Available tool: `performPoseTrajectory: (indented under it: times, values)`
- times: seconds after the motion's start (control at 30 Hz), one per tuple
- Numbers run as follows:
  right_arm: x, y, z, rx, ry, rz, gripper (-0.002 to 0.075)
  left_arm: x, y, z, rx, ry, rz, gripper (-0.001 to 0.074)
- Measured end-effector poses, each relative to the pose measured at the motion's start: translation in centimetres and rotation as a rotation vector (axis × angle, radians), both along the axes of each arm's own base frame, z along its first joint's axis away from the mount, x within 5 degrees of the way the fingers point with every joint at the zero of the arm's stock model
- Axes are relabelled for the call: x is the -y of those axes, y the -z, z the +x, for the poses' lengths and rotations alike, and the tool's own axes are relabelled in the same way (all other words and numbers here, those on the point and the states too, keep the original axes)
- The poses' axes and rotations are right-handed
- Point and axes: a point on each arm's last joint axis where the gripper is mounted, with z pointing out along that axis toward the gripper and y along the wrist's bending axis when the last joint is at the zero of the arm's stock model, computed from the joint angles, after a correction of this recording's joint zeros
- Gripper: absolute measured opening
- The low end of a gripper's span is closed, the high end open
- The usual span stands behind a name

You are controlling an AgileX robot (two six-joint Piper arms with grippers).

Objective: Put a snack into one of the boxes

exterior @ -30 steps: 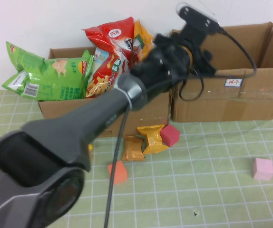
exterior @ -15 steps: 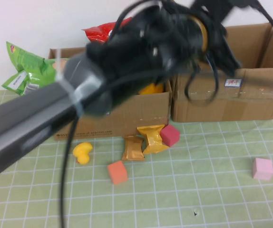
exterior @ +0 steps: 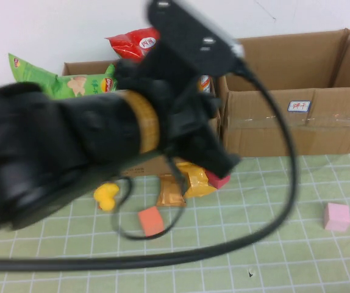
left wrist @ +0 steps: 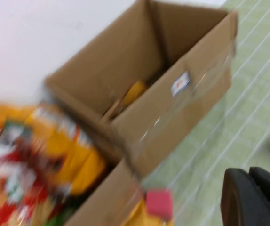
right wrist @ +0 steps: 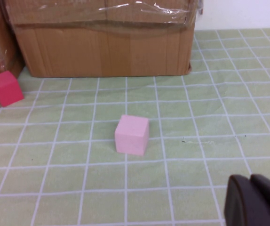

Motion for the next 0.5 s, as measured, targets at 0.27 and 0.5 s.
performPoseTrajectory:
  times: [0.27,0.5]
  values:
    - [0.0,0.0,0.0,0.000,0.000,0.000,-0.0002,-4.6,-1.1,-2.8,-0.139,-0.137,0.098,-0.0001]
    - [0.0,0.0,0.0,0.000,0.000,0.000,-0.0002,-7.2,-1.9,-4.3,-0.140,-0.189,0.156,-0.0001]
